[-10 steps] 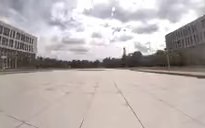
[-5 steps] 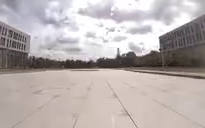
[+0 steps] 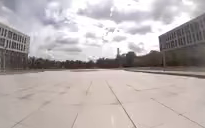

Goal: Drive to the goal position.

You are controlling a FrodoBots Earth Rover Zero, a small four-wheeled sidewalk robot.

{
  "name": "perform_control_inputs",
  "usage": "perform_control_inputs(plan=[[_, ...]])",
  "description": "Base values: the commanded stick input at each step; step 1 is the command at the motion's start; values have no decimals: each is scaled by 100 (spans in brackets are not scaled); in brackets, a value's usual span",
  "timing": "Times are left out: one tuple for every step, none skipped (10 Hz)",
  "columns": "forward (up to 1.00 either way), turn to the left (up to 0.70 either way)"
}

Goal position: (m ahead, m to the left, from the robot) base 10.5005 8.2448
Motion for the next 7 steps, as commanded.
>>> perform_control_inputs(plan=[[70, -8], [70, -31], [70, -34], [70, 4], [70, 0], [70, 0], [70, 0]])
